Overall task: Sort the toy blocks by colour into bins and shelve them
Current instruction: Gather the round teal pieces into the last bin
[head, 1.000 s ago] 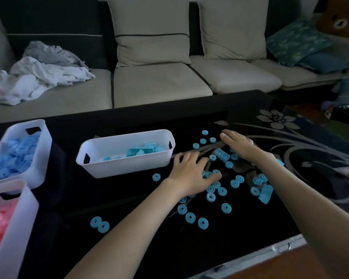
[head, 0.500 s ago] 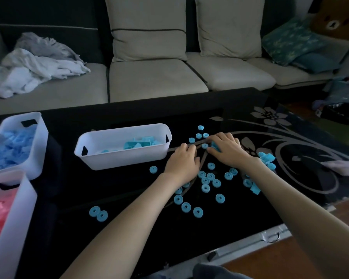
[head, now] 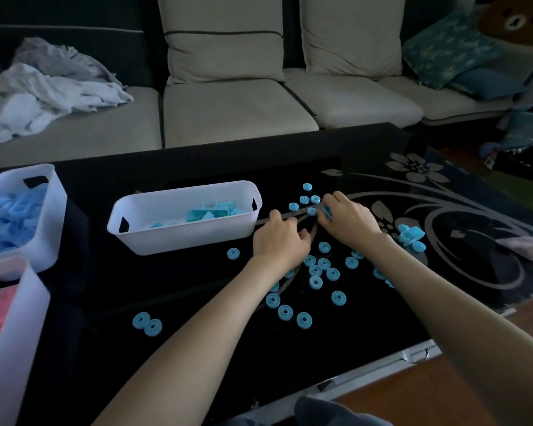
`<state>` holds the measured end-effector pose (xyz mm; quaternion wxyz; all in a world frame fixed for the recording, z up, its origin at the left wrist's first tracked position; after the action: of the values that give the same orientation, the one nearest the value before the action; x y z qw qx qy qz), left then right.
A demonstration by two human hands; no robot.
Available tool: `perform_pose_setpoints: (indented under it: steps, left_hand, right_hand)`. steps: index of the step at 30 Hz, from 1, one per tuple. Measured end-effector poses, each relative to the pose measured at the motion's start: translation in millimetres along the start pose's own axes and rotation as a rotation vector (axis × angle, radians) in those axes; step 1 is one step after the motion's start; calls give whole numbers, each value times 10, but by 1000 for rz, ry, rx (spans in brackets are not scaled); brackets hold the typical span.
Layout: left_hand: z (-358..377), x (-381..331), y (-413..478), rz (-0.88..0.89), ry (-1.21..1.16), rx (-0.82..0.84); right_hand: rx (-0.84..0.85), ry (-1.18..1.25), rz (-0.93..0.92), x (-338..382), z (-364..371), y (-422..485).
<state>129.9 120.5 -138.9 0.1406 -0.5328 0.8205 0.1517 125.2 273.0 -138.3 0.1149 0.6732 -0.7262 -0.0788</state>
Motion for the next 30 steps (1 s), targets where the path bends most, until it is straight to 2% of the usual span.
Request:
perform_pose_setpoints:
  steps: [4, 9, 13, 18, 21, 25, 27, 30]
  left_hand:
    - [-43, 32, -6, -23, -88, -75]
    - [-111, 7, -67, -17, -153, -145]
    - [-354, -81, -165, 30, -199, -225]
    - [-1018, 37, -380, 122, -187, -444]
    - [-1343, 471, -428, 36, -117, -527]
    - [-1526, 973, -377, 0, 82, -444]
    - [-1525, 1105, -325, 3, 113, -379]
    - [-1437, 1230, -242, 9, 53, -269]
  right_hand:
    - [-26, 73, 68, -7, -32, 5]
    - [-144, 359, 241, -4, -195, 45]
    - [-201, 522, 212, 237, -409, 99]
    - [-226, 635, 71, 828, -744, 206]
    - [-169, 508, -117, 1236, -838, 238]
    - [87, 194, -343, 1723, -670, 287]
    - [170, 94, -339, 1837, -562, 306]
    - [213, 108, -271, 1847, -462, 302]
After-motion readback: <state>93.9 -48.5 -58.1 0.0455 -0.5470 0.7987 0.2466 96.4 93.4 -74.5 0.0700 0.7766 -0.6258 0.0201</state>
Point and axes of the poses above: each hand's wrist, its own y-axis towards the middle knuckle, its own z-axis out of the palm, x = y × z, the point moved 3 cm from there along y, towards the middle knuckle, and after that the axes turned 3 degrees about -y, right-handed, at the moved point
